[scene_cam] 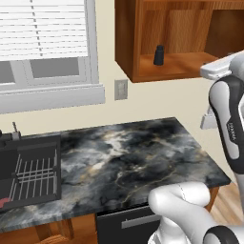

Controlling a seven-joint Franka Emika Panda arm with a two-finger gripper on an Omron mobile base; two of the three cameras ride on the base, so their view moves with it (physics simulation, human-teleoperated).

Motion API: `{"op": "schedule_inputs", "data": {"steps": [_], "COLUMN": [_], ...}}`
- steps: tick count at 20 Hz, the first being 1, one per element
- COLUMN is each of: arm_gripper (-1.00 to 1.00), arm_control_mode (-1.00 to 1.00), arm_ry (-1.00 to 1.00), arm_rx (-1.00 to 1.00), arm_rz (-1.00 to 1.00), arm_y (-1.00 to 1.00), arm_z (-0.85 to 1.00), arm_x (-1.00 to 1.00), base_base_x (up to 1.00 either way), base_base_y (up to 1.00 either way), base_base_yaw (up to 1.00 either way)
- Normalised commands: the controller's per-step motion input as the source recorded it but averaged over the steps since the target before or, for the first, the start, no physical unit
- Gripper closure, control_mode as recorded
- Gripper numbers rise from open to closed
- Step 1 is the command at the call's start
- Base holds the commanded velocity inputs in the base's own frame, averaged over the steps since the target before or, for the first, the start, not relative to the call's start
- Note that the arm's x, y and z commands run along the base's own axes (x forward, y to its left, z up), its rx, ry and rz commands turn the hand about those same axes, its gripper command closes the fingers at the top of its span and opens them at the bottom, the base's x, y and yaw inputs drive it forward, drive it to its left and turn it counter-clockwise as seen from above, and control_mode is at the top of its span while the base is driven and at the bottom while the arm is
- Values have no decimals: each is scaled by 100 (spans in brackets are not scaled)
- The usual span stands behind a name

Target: Collect the paprika, ketchup, and shaker from the cabinet and place them next to the stove.

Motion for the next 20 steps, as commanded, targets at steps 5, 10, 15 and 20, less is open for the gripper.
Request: {"op": "schedule_inputs", "data": {"steps": [5,10,15,20], "arm_gripper": [-100,-100,-100,-100], "arm_control_mode": [-100,-100,-100,-100], "arm_ry": [-5,4,14,9], "arm_rx": [4,22,16,1], "arm_rz": [0,0,0,0], "arm_y": [4,0,-1,-1], "arm_z": [-12,-1,0,0], "arm_x": [14,5,6,8], "base_base_x": [0,0,0,0], "base_base_y": [0,0,0,0], "base_base_yaw": [0,0,0,0]}}
